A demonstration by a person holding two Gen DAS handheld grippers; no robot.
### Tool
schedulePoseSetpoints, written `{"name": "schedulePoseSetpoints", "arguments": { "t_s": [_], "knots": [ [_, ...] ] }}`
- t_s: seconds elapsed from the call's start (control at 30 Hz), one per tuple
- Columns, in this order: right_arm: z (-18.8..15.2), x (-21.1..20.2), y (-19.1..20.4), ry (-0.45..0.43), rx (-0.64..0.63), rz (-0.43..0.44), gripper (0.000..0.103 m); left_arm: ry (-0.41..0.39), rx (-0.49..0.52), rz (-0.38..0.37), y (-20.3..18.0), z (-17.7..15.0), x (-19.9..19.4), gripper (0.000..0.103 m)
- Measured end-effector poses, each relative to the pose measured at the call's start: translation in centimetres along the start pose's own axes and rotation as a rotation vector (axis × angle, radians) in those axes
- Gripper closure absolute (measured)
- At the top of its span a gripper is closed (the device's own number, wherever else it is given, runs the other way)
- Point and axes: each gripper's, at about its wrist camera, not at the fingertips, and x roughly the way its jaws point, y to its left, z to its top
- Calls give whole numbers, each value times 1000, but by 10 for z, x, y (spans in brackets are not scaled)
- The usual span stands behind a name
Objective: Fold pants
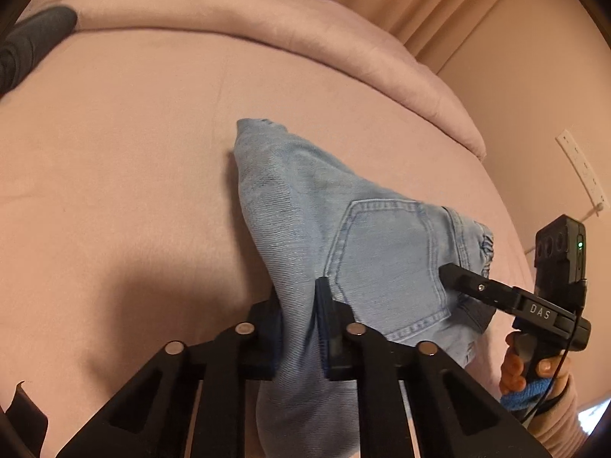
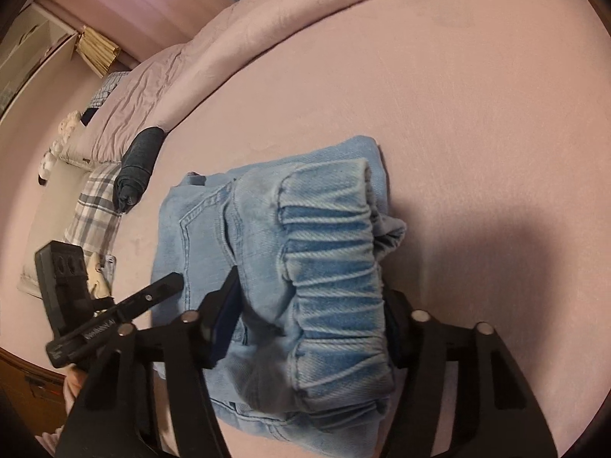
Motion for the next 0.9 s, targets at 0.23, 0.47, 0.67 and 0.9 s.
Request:
{"name": "schedulePoseSetpoints", "arguments": {
  "t_s": [0.23, 0.47, 0.67, 0.9],
  "knots": [
    [1, -19, 20, -69, -66, -55, 57, -58, 53, 21, -18, -3, -24, 93],
    [9, -40, 47, -139, -125, -27, 58, -133, 96, 48, -24, 7, -57, 93],
    [25, -41, 67, -173, -169, -5, 58, -170, 101, 76, -16, 26, -71, 93],
    [49, -26, 86, -186, -205, 9, 58, -191, 106, 115, -3, 54, -69, 93]
  ]
}}
